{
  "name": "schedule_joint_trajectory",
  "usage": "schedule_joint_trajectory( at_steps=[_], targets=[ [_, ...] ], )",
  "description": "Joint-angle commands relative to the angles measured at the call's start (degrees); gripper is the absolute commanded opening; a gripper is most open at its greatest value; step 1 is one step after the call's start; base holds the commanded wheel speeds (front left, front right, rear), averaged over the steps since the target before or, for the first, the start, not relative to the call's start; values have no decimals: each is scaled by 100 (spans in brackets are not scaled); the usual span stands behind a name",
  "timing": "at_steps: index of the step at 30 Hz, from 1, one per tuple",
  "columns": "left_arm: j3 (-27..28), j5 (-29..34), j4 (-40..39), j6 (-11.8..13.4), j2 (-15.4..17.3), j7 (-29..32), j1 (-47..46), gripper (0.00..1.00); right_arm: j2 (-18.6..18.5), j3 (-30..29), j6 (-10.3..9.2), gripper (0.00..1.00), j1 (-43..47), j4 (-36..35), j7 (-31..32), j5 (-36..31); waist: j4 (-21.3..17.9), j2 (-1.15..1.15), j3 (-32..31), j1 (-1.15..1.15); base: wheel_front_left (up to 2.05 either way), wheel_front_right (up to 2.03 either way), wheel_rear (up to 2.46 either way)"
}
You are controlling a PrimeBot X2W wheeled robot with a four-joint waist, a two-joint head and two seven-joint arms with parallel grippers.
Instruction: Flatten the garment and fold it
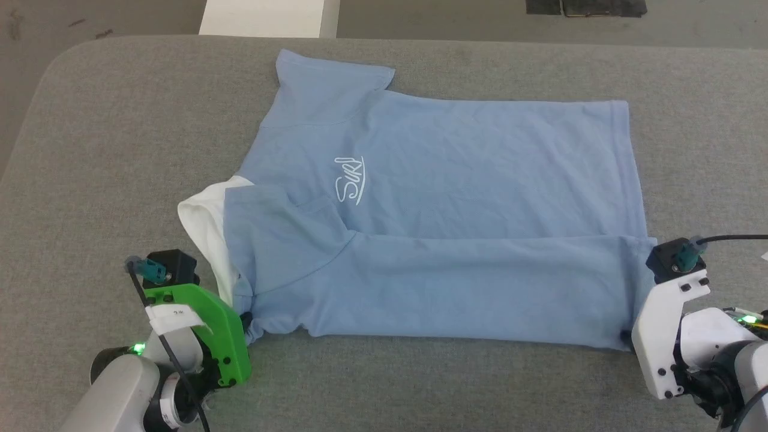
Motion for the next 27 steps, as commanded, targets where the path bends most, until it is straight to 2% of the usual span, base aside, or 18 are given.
schedule_joint_trajectory(
  at_steps=[1, 2, 9, 15, 21, 27],
  targets=[
    [7, -8, 64, 9, 13, -18, 8, 0, -5, 52, -9, 10, -2, 200, -6, 23, 2, 0, 5, 0, 0, 0, 0],
    [13, -8, 65, 5, 11, -40, 5, 0, -25, 54, -9, 0, -30, 206, -45, 40, -1, 0, -1, 0, 0, 0, 0],
    [78, -81, 87, -21, 5, -144, 83, 0, -31, -130, -9, 0, -171, 135, -392, 237, -52, 0, -240, 0, 0, 0, 0],
    [321, -189, -102, 44, 89, -298, 230, 0, 1, -437, -9, 0, -114, -238, -512, 563, -94, 0, -635, 0, 0, 0, 0],
    [547, -290, -557, 257, 289, -259, 644, 0, 3, -674, -9, 0, 316, -677, -264, 764, -146, 0, -997, 0, 0, 0, 0],
    [510, -343, -807, 433, 405, -90, 1168, 0, 117, -863, -9, 0, 921, -789, 24, 834, -160, 0, -1048, 0, 0, 0, 0]
  ],
)
